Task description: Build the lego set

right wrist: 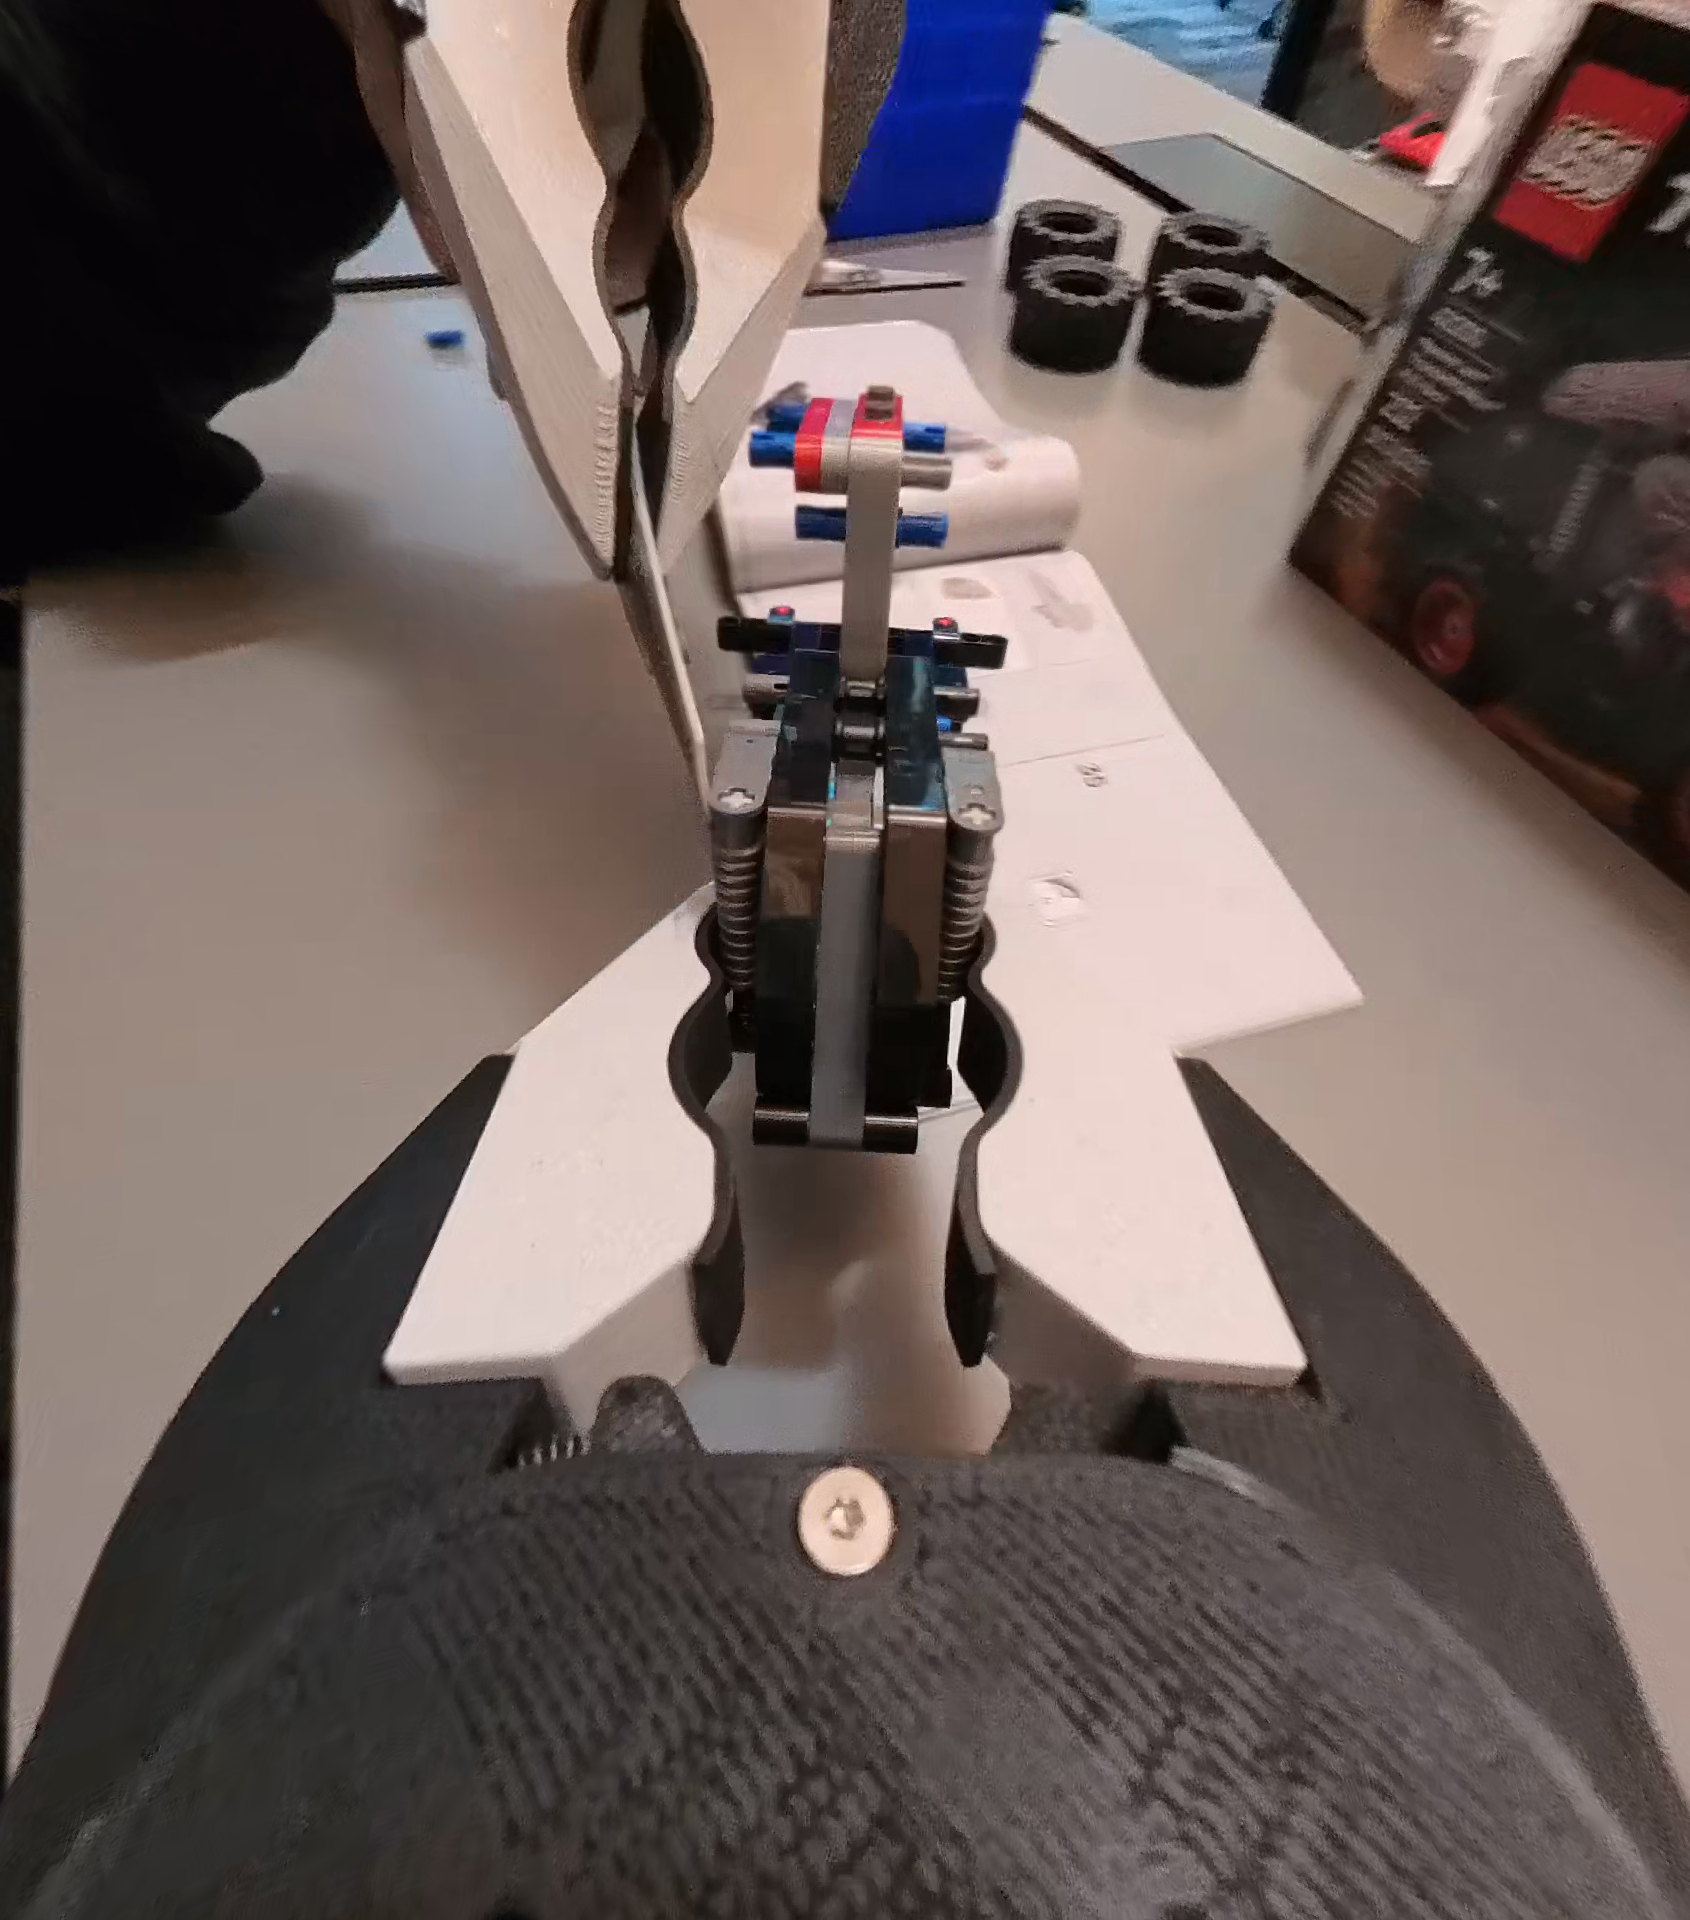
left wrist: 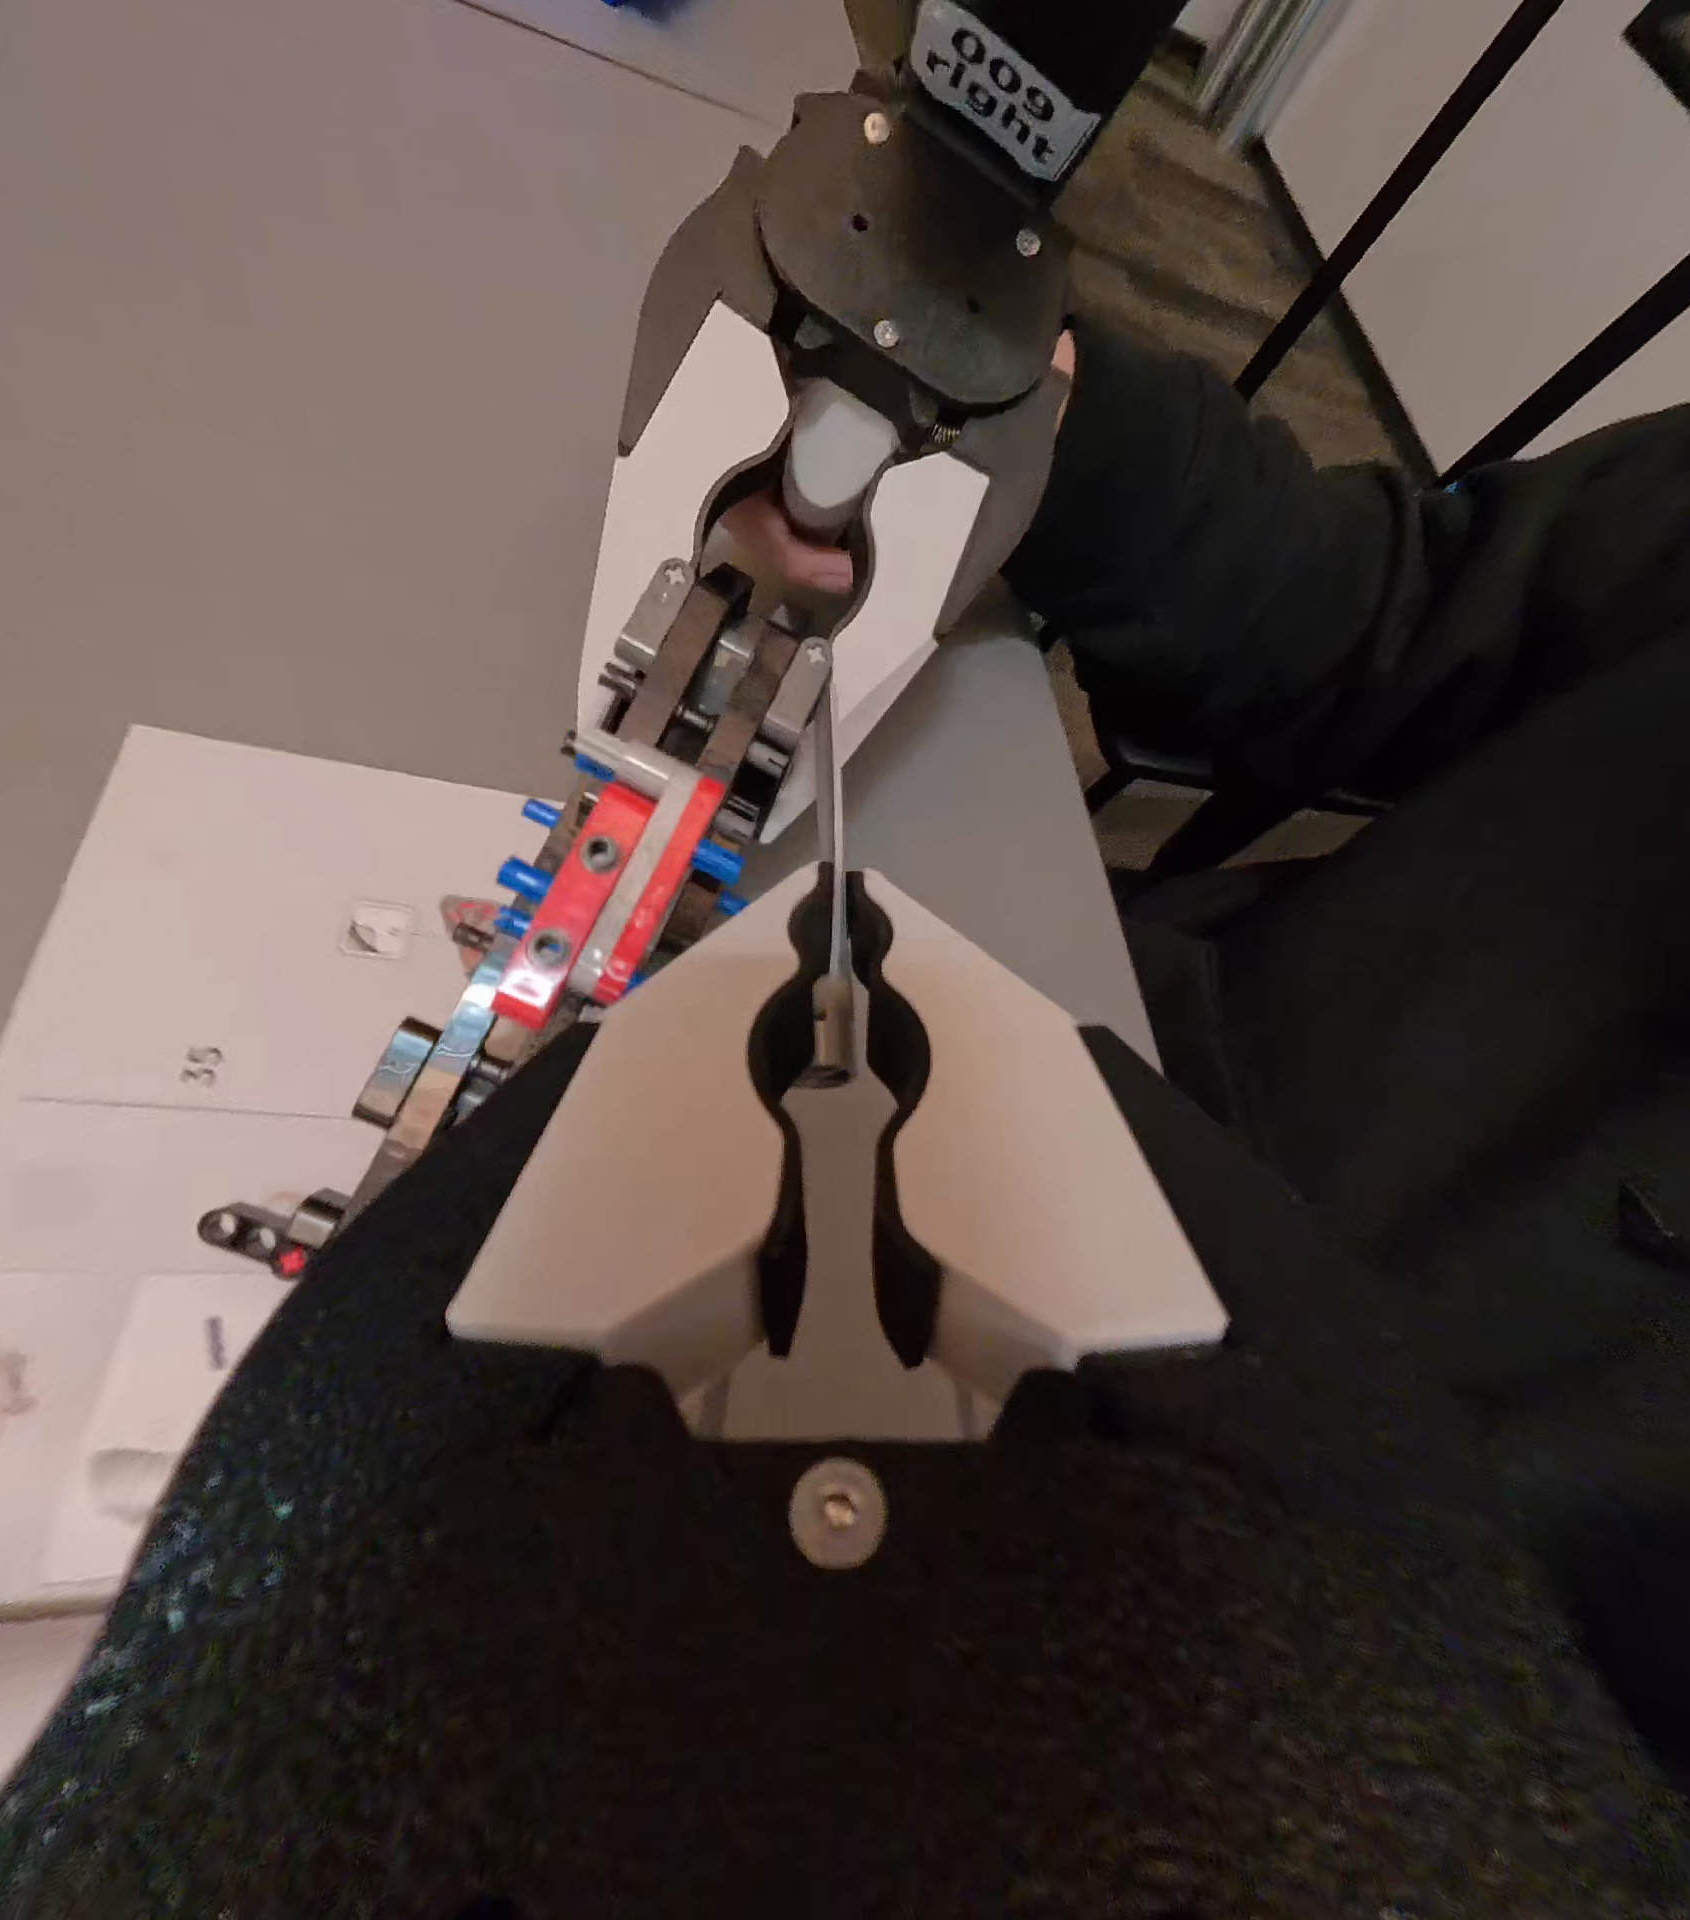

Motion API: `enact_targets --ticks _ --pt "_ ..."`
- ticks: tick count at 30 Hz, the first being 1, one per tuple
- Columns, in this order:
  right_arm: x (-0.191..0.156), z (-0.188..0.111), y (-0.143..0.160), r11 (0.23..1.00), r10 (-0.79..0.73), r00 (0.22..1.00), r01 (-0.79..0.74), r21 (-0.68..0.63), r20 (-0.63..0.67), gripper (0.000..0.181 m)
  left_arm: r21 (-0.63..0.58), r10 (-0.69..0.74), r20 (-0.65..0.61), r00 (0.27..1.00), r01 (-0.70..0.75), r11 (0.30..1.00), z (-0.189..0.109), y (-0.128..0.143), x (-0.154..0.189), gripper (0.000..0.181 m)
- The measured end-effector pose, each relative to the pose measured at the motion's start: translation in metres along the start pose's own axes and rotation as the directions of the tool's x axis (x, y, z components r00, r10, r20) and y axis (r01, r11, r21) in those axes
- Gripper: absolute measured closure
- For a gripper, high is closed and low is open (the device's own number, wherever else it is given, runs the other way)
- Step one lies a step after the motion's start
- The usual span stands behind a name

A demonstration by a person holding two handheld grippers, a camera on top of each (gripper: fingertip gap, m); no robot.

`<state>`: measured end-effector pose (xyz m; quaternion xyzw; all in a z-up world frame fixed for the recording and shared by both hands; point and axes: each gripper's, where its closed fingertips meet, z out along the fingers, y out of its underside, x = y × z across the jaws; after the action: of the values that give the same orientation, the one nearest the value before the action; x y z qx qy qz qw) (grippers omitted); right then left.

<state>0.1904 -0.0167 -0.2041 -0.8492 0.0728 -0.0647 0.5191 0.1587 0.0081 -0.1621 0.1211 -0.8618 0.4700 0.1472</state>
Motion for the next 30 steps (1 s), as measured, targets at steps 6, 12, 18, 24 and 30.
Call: enact_targets --ticks 6,12,18,24,30 --pt "-0.039 0.007 0.004 0.999 -0.038 0.989 0.040 -0.011 0.144 0.143 0.058 -0.023 0.031 0.999 0.021 0.998 -0.005 0.019 0.035 0.181" --pt "-0.067 0.009 0.032 0.989 -0.099 0.985 0.114 -0.098 0.140 0.141 0.131 0.001 0.065 0.998 -0.009 0.991 -0.001 0.039 0.069 0.181" --pt "-0.061 -0.005 0.027 0.984 -0.134 0.988 0.142 -0.104 0.080 0.122 0.067 0.094 0.109 0.990 -0.101 0.993 0.012 0.056 0.078 0.181" --pt "-0.072 -0.043 -0.019 0.981 -0.193 0.980 0.193 0.007 0.059 0.134 0.097 0.106 0.101 0.989 -0.116 0.988 0.018 0.045 0.068 0.181" --pt "-0.099 -0.035 -0.013 0.949 -0.285 0.948 0.299 -0.096 0.140 0.171 0.130 0.123 0.124 0.985 -0.139 0.982 0.027 0.042 0.068 0.181"
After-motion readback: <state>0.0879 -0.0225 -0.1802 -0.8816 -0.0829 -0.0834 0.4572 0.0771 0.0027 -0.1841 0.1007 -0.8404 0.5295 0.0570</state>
